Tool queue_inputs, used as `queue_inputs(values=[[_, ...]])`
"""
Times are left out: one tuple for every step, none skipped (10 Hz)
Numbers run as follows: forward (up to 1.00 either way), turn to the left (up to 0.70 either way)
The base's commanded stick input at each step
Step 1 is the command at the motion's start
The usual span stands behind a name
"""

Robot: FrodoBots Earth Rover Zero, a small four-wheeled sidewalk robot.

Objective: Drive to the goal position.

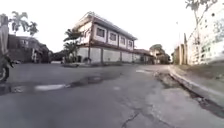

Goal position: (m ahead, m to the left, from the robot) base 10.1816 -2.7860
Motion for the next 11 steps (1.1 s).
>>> queue_inputs(values=[[1.00,0.00],[1.00,0.00],[1.00,0.00],[1.00,0.00],[1.00,0.00],[1.00,0.00],[1.00,0.00],[1.00,0.00],[1.00,0.00],[1.00,0.00],[1.00,0.00]])
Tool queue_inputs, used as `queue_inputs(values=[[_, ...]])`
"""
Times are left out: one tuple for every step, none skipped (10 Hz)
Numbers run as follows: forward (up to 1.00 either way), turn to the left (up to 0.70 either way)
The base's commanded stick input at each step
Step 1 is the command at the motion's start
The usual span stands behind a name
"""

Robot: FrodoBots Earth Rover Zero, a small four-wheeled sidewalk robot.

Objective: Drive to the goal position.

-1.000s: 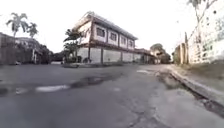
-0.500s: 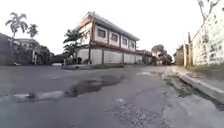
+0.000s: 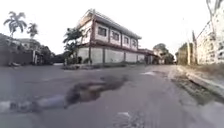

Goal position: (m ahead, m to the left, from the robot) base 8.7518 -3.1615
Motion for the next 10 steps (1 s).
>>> queue_inputs(values=[[1.00,0.00],[1.00,0.00],[1.00,-0.29],[1.00,-0.40],[1.00,-0.40],[1.00,-0.40],[1.00,-0.40],[1.00,-0.40],[1.00,-0.40],[1.00,-0.26]])
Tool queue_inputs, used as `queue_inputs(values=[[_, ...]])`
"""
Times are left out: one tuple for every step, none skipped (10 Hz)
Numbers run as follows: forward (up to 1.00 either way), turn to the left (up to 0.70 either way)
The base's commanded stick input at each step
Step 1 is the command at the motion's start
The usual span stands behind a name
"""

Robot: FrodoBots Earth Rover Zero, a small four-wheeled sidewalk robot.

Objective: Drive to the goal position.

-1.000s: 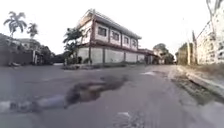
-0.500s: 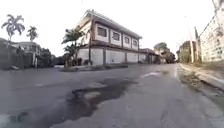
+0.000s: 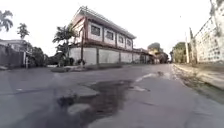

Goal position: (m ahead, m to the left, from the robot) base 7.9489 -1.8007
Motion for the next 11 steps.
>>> queue_inputs(values=[[1.00,0.00],[1.00,0.00],[1.00,0.00],[1.00,0.00],[1.00,0.00],[1.00,0.00],[1.00,0.00],[1.00,0.00],[1.00,0.00],[1.00,0.00],[1.00,0.00]])
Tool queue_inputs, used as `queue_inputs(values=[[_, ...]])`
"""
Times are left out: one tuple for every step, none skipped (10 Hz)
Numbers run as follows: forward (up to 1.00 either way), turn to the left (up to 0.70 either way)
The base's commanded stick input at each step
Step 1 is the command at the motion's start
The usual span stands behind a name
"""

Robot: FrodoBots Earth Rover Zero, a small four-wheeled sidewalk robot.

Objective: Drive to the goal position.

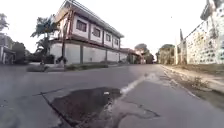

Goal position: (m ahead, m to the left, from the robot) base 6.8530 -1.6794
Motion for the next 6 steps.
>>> queue_inputs(values=[[1.00,0.00],[1.00,0.00],[1.00,0.00],[1.00,0.00],[1.00,-0.23],[1.00,-0.39]])
